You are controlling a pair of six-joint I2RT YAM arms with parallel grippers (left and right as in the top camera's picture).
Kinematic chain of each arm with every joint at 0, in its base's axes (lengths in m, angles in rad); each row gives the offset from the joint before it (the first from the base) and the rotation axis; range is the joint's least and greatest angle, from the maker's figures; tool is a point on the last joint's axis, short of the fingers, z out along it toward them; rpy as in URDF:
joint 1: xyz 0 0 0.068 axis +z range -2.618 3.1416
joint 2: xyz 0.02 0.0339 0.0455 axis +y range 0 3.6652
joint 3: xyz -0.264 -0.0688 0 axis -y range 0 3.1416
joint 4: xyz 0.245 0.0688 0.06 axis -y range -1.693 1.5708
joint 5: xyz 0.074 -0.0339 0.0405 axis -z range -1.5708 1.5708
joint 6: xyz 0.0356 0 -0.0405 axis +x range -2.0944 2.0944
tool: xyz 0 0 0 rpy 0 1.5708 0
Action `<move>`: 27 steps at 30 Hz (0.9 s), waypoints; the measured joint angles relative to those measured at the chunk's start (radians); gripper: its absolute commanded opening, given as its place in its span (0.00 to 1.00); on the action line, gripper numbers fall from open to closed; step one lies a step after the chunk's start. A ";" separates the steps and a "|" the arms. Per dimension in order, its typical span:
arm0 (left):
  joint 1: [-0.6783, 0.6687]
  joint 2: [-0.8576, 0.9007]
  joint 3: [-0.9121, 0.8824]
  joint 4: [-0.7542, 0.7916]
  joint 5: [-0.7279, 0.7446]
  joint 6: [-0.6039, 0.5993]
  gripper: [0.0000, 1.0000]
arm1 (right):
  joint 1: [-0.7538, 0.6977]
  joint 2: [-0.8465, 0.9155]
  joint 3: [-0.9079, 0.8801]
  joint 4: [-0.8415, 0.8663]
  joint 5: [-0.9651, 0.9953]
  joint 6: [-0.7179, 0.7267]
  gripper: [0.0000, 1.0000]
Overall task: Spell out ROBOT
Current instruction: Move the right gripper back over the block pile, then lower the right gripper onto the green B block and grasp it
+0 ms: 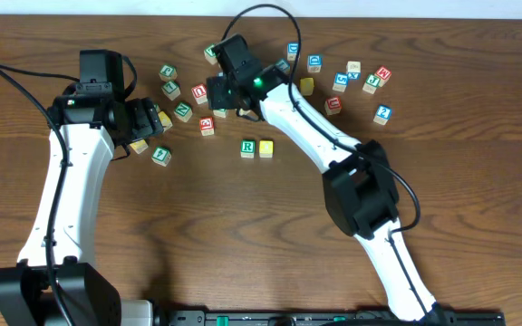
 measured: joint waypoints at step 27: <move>0.000 0.000 0.000 -0.001 0.000 0.000 0.91 | 0.040 0.064 0.006 0.059 0.103 0.077 0.48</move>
